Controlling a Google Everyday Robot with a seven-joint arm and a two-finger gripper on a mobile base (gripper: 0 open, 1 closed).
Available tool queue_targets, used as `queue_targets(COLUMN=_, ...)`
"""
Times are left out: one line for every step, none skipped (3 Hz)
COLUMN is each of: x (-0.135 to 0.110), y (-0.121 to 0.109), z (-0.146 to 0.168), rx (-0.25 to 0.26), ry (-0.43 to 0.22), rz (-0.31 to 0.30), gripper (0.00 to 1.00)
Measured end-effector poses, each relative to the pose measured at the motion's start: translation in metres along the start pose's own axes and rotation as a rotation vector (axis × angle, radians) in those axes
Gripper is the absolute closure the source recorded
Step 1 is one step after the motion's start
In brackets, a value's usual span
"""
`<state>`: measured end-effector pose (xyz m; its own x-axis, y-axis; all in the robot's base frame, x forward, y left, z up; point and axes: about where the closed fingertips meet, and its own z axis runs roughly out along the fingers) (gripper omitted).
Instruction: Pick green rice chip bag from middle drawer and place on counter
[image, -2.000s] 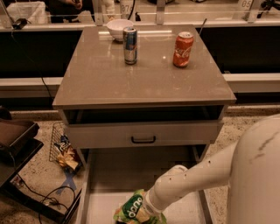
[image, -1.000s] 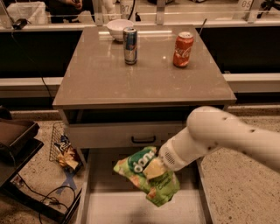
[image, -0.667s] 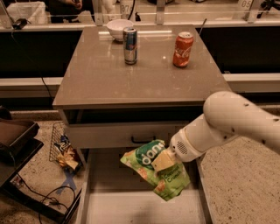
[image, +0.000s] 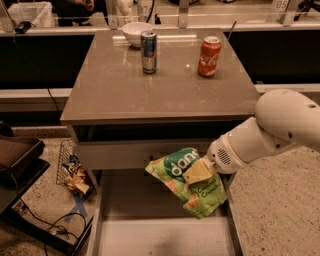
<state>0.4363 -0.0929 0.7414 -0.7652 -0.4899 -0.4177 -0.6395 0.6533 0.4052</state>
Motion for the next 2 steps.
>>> queue_targets(x=-0.022, y=-0.001, z=-0.013, rx=-0.022, ry=-0.041, rz=0.005, gripper=1.00)
queue_targets(x=-0.067, y=0.007, z=-0.046, rx=-0.057, ry=-0.119, rz=-0.023, gripper=1.00)
